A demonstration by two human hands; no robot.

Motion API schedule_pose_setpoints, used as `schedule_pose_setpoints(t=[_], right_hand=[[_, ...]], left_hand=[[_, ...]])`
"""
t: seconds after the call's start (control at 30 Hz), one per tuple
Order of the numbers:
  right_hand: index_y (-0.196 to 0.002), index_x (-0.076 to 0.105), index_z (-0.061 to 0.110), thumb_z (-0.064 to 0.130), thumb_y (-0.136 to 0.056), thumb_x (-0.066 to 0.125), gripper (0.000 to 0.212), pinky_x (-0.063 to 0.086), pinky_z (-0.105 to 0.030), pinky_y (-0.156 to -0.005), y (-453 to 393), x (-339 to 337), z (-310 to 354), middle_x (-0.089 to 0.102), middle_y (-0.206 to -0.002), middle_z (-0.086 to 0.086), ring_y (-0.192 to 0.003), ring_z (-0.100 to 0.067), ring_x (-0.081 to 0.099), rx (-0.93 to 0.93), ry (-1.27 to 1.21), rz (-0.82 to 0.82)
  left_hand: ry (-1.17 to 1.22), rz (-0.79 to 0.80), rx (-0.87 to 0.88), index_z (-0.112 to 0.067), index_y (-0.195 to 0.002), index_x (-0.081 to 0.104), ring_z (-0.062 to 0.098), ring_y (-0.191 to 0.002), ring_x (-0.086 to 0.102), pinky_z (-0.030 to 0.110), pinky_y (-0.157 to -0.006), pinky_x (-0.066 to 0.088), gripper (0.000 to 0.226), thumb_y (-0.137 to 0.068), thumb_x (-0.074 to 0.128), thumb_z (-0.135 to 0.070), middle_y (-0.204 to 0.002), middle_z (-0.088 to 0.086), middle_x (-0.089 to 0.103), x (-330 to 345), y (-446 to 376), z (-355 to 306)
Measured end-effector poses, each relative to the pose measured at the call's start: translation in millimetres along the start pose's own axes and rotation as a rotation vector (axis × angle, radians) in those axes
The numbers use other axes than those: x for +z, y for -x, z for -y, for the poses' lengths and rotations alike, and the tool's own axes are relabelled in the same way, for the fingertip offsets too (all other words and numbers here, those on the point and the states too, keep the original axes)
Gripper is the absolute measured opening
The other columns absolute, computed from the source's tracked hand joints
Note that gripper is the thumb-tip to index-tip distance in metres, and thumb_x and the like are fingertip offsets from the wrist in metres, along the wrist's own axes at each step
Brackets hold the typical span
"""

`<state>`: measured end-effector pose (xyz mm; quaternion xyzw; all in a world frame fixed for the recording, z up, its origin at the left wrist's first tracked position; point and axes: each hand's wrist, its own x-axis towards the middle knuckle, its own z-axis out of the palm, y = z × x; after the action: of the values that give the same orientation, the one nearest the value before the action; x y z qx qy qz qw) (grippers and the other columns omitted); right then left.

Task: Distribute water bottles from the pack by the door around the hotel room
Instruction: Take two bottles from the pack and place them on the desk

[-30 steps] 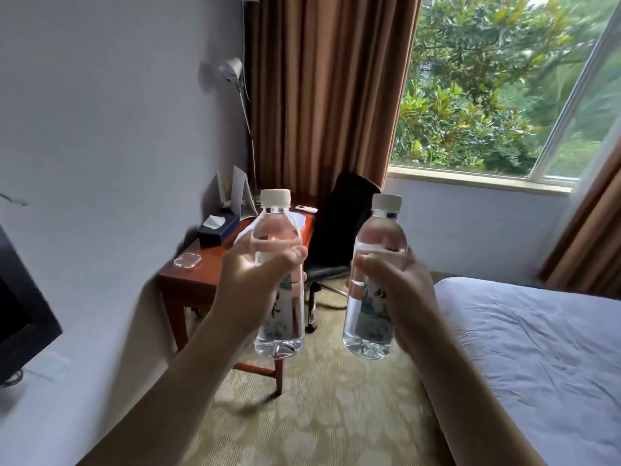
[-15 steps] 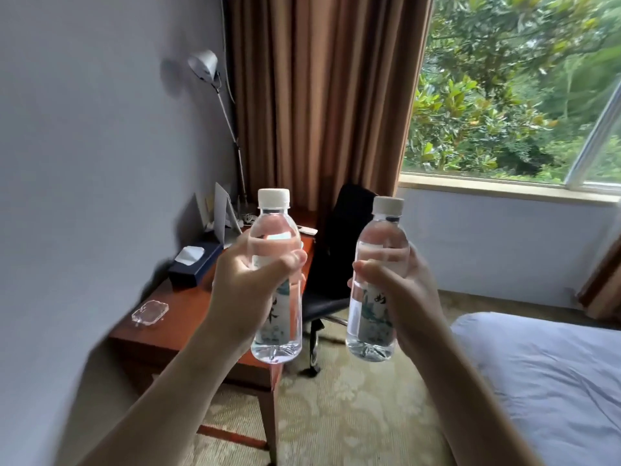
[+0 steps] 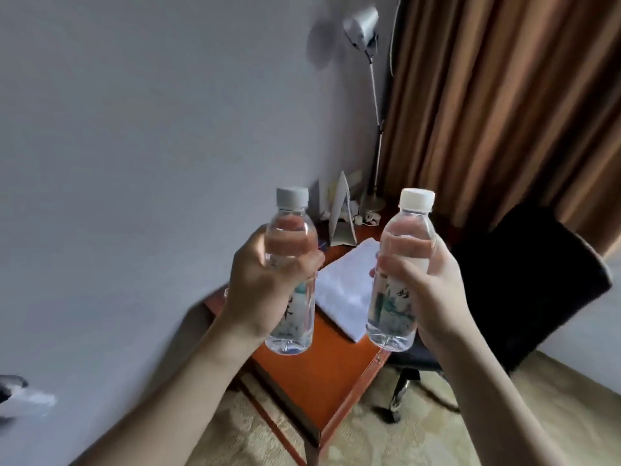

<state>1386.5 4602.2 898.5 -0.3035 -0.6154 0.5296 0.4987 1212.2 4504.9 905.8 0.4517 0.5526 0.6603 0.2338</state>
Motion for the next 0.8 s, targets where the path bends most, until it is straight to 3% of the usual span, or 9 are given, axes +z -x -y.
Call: schedule_pose_setpoints(t=[0.13,0.3,0.4,0.53,0.6,0.7,0.8], right_hand=[[-0.104,0.061,0.018,0.014,-0.066,0.069,0.039,0.059,-0.039,-0.066,-57.7,34.5,-28.1,0.067,-0.084,-0.006,-0.074,-0.027,0.069,0.02,-0.038,0.143],[-0.101,0.064,0.028,0.016,-0.066,0.071,0.038,0.059,-0.038,-0.07,-117.0,78.0,-68.6,0.068,-0.087,0.0,-0.079,-0.022,0.068,0.049,-0.018,0.327],[-0.103,0.062,0.023,0.014,-0.063,0.074,0.042,0.056,-0.028,-0.068,-146.7,98.1,-93.9,0.068,-0.083,0.008,-0.077,-0.011,0.067,0.04,0.045,0.398],[-0.1,0.06,0.017,0.016,-0.059,0.077,0.045,0.057,-0.047,-0.077,-173.4,119.8,-138.6,0.067,-0.092,-0.016,-0.086,-0.035,0.069,0.093,-0.025,0.522],[-0.101,0.057,0.01,0.011,-0.06,0.078,0.046,0.056,-0.046,-0.078,-185.0,127.6,-163.7,0.064,-0.093,-0.024,-0.083,-0.03,0.068,0.134,-0.031,0.599],[-0.106,0.055,0.009,0.011,-0.064,0.078,0.048,0.054,-0.046,-0.08,-200.1,132.8,-209.7,0.064,-0.093,-0.018,-0.085,-0.025,0.064,0.181,-0.049,0.731],[-0.108,0.051,0.003,0.007,-0.068,0.076,0.047,0.053,-0.041,-0.075,-210.8,135.1,-261.6,0.061,-0.093,-0.018,-0.083,-0.025,0.061,0.209,-0.078,0.82]], left_hand=[[0.01,-0.099,0.005,-0.028,-0.093,0.065,0.022,-0.078,0.071,0.028,-0.066,0.057,0.028,-0.067,0.076,-0.031,-0.084,0.0,0.07,-19.0,-44.7,23.2],[0.017,-0.178,-0.017,-0.02,-0.102,0.065,0.04,-0.083,0.068,0.06,-0.07,0.059,0.04,-0.066,0.076,-0.032,-0.091,0.01,0.068,-47.2,-94.0,62.0],[0.027,-0.236,-0.073,-0.022,-0.101,0.063,0.048,-0.079,0.067,0.068,-0.067,0.056,0.038,-0.066,0.077,-0.029,-0.09,0.014,0.067,-57.3,-112.4,90.0],[0.039,-0.314,-0.141,-0.018,-0.105,0.06,0.049,-0.081,0.068,0.066,-0.072,0.056,0.043,-0.066,0.078,-0.024,-0.089,0.014,0.067,-63.1,-123.0,129.9],[-0.012,-0.336,-0.158,-0.017,-0.106,0.061,0.04,-0.088,0.07,0.058,-0.079,0.058,0.045,-0.065,0.078,-0.025,-0.093,0.014,0.069,-63.5,-124.9,151.3],[-0.066,-0.343,-0.197,-0.01,-0.103,0.06,0.029,-0.088,0.069,0.045,-0.08,0.056,0.044,-0.066,0.079,-0.025,-0.093,0.015,0.069,-57.9,-124.6,192.1],[-0.064,-0.448,-0.269,-0.004,-0.106,0.06,0.024,-0.088,0.066,0.043,-0.081,0.054,0.05,-0.067,0.083,-0.025,-0.092,0.008,0.067,-47.4,-117.9,242.7]])
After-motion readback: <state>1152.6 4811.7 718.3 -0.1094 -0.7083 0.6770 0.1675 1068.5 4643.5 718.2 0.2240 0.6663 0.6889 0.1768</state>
